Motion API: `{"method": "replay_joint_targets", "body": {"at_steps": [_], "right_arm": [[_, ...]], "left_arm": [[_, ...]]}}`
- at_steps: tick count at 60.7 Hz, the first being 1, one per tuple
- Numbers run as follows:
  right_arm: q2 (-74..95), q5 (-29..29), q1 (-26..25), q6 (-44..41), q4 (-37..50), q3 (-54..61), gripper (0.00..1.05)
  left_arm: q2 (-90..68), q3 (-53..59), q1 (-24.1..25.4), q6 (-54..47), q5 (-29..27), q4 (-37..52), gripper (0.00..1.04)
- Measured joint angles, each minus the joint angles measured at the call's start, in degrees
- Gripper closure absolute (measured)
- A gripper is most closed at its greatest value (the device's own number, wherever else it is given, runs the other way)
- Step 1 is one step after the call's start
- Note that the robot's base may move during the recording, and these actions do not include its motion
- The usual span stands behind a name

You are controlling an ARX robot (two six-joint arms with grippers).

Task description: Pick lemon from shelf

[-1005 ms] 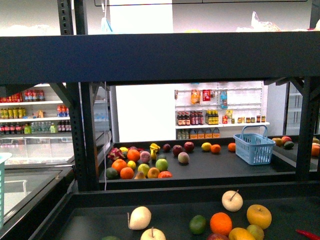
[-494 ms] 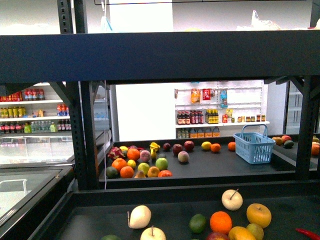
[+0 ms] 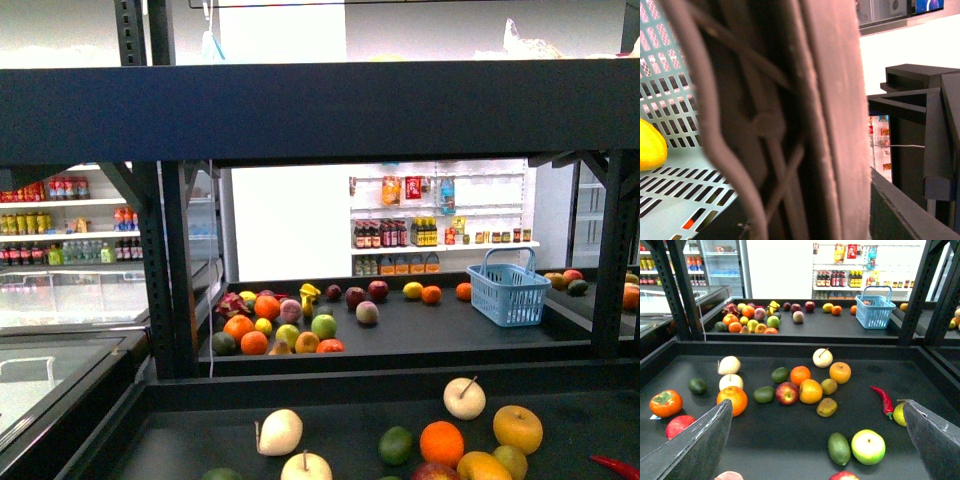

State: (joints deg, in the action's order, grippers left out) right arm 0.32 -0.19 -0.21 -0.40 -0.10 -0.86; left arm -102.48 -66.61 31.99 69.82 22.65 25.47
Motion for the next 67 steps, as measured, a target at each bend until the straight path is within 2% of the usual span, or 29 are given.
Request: {"method": "replay_joint_targets", "body": {"at_steps": [7, 11, 15, 32, 42, 53, 67], "right_arm": [[0.0, 0.0, 0.0, 0.0, 0.0, 0.0, 0.02], [0.0, 0.0, 0.0, 0.0, 0.0, 0.0, 0.02], [0.0, 0.0, 0.0, 0.0, 0.0, 0.0, 0.02], [0.0, 0.0, 0.0, 0.0, 0.0, 0.0, 0.02], [0.0, 0.0, 0.0, 0.0, 0.0, 0.0, 0.02], [0.0, 0.0, 0.0, 0.0, 0.0, 0.0, 0.02], [0.0, 0.0, 0.0, 0.0, 0.0, 0.0, 0.02]], "left_arm": [[0.0, 0.0, 0.2, -0.6, 0.4, -0.1, 0.28], [0.2, 0.2, 0.3, -0.9, 1.1, -0.1, 0.14], [0.5, 0.3, 0.5, -1.3, 1.4, -0.5, 0.06], [5.3, 1.6, 1.0, -1.2, 2.5, -1.6, 0.08], [8.8, 2.4, 1.6, -1.1, 2.4, -7.5, 0.08], [12.9, 2.5, 2.6, -4.6, -0.9, -23.5, 0.08], [26.2, 2.4, 1.8, -20.4, -9.3, -40.8, 0.08]]}}
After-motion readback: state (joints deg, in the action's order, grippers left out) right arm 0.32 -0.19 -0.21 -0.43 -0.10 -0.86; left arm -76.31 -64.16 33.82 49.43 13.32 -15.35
